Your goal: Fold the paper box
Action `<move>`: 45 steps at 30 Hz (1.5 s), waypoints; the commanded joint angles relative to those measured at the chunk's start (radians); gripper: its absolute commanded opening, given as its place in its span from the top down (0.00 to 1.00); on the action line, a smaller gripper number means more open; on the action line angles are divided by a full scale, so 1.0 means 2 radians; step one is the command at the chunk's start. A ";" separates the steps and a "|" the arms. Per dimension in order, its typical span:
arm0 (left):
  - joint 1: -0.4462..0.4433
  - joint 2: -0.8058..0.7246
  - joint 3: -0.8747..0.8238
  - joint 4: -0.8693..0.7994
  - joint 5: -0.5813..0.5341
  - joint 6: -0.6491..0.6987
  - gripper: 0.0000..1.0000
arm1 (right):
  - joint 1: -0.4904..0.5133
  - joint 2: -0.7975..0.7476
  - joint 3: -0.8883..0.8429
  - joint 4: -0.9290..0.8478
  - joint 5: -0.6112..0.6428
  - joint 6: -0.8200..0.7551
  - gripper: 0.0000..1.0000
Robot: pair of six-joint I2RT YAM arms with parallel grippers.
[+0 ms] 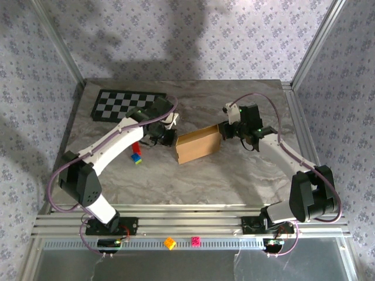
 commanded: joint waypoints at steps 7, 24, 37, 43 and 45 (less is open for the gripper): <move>-0.006 0.001 0.015 0.013 -0.017 -0.006 0.94 | 0.000 0.007 0.001 -0.061 -0.011 -0.005 1.00; 0.016 0.028 0.057 -0.040 0.057 -0.069 1.00 | 0.001 0.007 0.008 -0.084 -0.010 -0.016 1.00; 0.029 0.046 0.085 -0.059 0.105 -0.103 1.00 | 0.003 0.012 0.018 -0.099 -0.008 -0.026 1.00; 0.031 0.047 0.084 -0.055 0.114 -0.115 1.00 | 0.005 0.013 0.018 -0.100 -0.010 -0.025 1.00; 0.033 0.047 0.085 -0.055 0.118 -0.119 1.00 | 0.006 0.013 0.018 -0.101 -0.009 -0.025 1.00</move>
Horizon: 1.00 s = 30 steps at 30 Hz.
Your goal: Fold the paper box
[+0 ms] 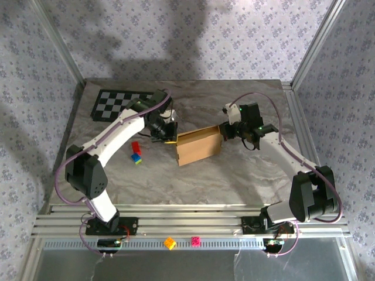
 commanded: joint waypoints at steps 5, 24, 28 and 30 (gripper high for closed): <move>0.006 0.003 0.026 -0.005 0.037 -0.021 1.00 | 0.010 0.013 0.002 -0.058 -0.004 -0.009 1.00; 0.012 0.018 0.069 -0.022 0.029 -0.020 1.00 | 0.010 0.013 0.015 -0.054 0.000 -0.001 1.00; 0.011 0.019 0.064 -0.020 0.030 -0.014 1.00 | 0.009 0.014 0.013 -0.047 -0.002 0.003 1.00; 0.012 0.018 0.055 -0.014 0.032 -0.011 1.00 | 0.011 0.014 0.012 -0.046 -0.001 0.004 1.00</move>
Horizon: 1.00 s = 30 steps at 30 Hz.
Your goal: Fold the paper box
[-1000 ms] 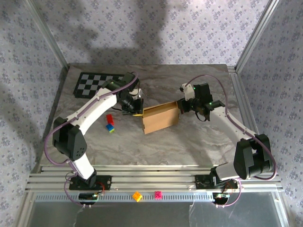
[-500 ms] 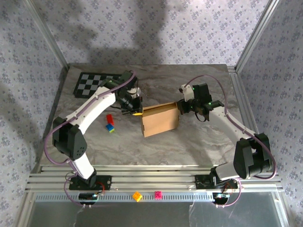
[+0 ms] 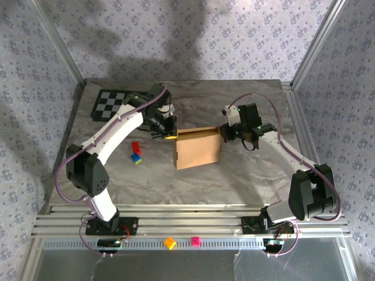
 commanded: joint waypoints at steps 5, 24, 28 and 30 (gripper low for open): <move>-0.003 -0.001 -0.002 0.027 0.004 0.021 1.00 | 0.007 0.003 0.004 -0.016 -0.011 0.009 1.00; -0.011 -0.011 0.020 0.038 -0.031 0.028 1.00 | 0.006 -0.016 0.003 0.010 0.002 0.022 1.00; -0.007 -0.004 0.038 0.030 -0.028 0.022 1.00 | 0.006 -0.015 0.004 0.012 0.002 0.024 1.00; -0.005 0.002 0.046 0.022 -0.021 0.018 1.00 | 0.006 -0.016 0.004 0.012 0.004 0.025 1.00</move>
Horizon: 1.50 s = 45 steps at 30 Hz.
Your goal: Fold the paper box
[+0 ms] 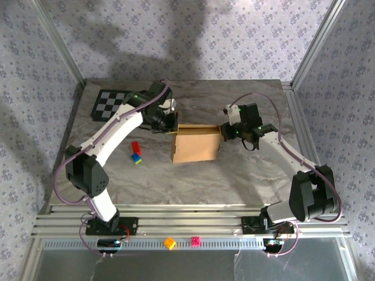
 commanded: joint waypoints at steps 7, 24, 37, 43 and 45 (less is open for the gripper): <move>0.008 0.018 0.031 -0.010 0.039 -0.023 1.00 | 0.005 -0.012 0.012 0.006 -0.003 0.011 1.00; 0.025 0.040 0.066 -0.020 0.070 -0.046 1.00 | 0.011 -0.011 0.013 0.010 0.008 0.006 1.00; 0.032 0.063 0.095 -0.031 0.084 -0.051 1.00 | 0.011 0.004 0.039 0.007 0.014 0.006 1.00; 0.032 0.057 0.057 -0.022 0.085 -0.038 1.00 | 0.012 0.006 0.027 0.011 0.007 0.010 1.00; 0.033 0.051 0.033 -0.013 0.082 -0.033 1.00 | 0.012 0.006 0.021 0.014 0.008 0.012 1.00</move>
